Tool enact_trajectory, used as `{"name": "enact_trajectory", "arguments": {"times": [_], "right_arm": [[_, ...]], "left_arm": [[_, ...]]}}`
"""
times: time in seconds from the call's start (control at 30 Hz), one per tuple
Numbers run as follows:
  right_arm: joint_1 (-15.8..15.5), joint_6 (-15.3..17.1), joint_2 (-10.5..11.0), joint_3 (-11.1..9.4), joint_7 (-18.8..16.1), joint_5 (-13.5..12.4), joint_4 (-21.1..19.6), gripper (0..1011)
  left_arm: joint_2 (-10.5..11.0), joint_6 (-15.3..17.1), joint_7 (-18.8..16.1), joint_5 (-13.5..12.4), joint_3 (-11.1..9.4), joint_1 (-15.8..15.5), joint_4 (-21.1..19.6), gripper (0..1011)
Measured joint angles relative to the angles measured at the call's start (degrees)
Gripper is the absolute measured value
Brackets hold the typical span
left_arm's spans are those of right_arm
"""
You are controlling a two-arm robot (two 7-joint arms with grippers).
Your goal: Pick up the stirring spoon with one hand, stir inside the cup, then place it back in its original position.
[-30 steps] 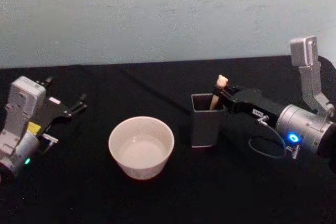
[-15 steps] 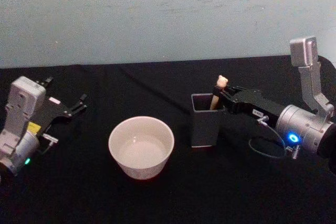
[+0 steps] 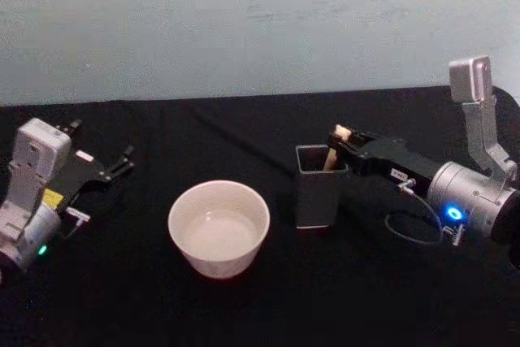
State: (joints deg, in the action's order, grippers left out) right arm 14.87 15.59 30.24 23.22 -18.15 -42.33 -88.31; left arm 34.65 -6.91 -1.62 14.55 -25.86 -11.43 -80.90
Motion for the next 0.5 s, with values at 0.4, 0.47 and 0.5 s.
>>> {"name": "enact_trajectory", "arguments": {"times": [0.4, 0.47, 0.5], "right_arm": [[0.0, 0.0, 0.0, 0.0, 0.0, 0.0, 0.0, 674], [0.0, 0.0, 0.0, 0.0, 0.0, 0.0, 0.0, 715], [0.0, 0.0, 0.0, 0.0, 0.0, 0.0, 0.0, 751]], "left_arm": [[0.0, 0.0, 0.0, 0.0, 0.0, 0.0, 0.0, 1001], [0.0, 0.0, 0.0, 0.0, 0.0, 0.0, 0.0, 1001], [0.0, 0.0, 0.0, 0.0, 0.0, 0.0, 0.0, 1001]]}}
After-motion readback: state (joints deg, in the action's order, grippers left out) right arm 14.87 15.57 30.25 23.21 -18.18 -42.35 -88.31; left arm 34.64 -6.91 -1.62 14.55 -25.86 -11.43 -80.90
